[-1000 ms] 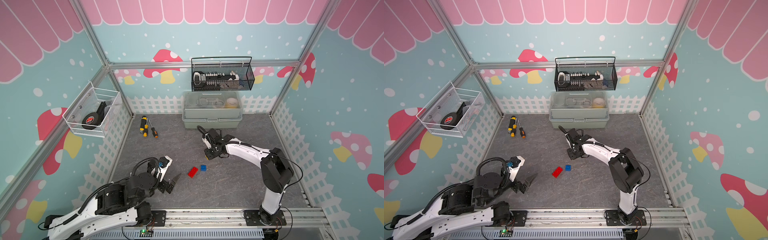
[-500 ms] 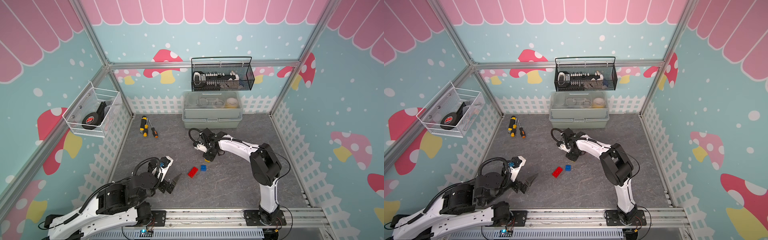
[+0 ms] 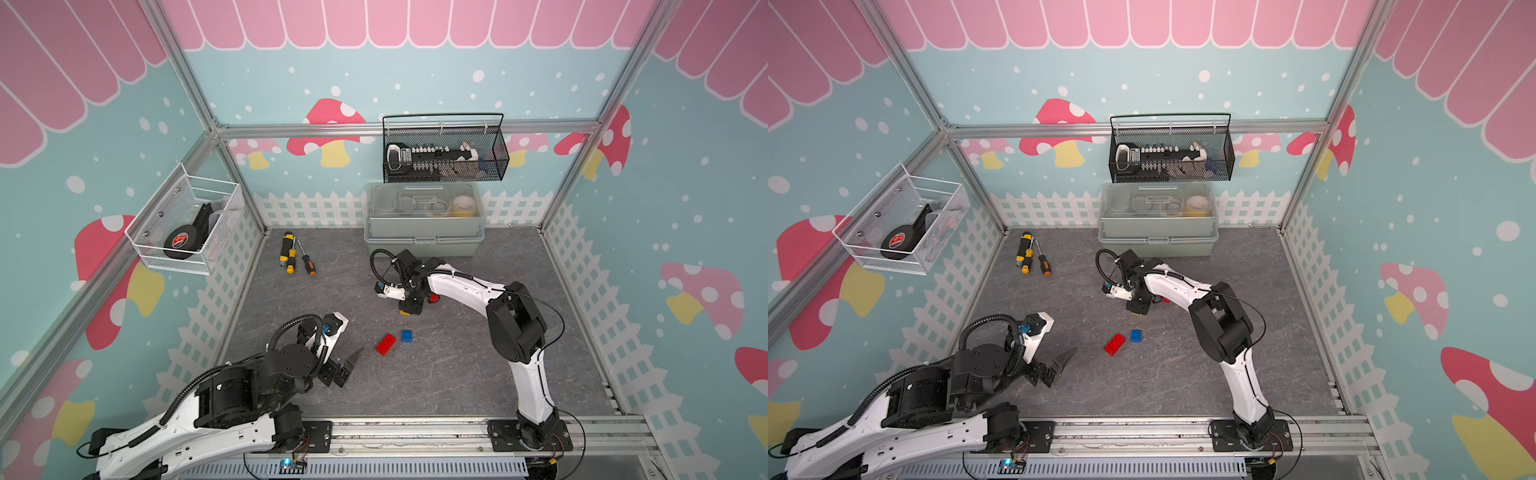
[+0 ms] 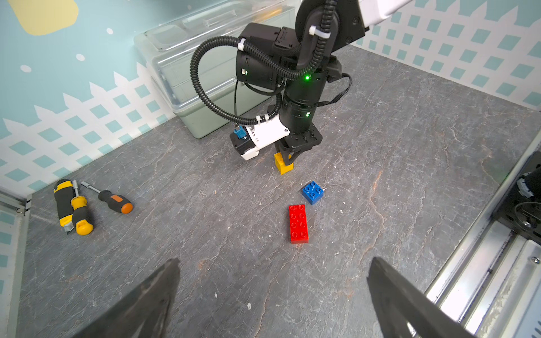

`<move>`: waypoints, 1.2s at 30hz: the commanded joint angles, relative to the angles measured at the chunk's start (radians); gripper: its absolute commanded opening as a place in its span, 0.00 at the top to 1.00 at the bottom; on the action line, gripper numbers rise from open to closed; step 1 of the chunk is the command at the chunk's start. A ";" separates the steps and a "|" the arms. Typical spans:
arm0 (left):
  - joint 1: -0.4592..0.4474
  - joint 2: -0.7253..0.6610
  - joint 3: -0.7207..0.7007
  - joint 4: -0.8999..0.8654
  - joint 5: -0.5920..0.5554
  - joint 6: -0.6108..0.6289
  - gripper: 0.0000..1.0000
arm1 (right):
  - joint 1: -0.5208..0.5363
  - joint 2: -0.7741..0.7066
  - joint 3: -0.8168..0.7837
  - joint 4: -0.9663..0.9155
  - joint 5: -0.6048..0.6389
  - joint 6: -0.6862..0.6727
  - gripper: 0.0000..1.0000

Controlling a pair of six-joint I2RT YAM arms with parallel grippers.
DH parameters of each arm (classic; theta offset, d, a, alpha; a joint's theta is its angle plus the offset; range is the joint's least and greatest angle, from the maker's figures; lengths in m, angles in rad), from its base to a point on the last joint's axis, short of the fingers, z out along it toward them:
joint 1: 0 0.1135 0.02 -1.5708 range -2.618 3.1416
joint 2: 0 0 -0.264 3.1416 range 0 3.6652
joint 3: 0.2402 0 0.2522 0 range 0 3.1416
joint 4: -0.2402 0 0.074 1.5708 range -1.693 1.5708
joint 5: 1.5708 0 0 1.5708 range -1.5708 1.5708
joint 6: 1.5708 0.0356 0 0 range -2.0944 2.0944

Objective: Assemble the letter f with lego
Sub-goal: Place the lego brick at the center of the board.

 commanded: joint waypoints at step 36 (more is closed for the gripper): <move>-0.006 0.001 0.021 -0.022 0.004 0.014 0.01 | -0.052 0.050 0.063 -0.098 -0.163 -0.261 0.68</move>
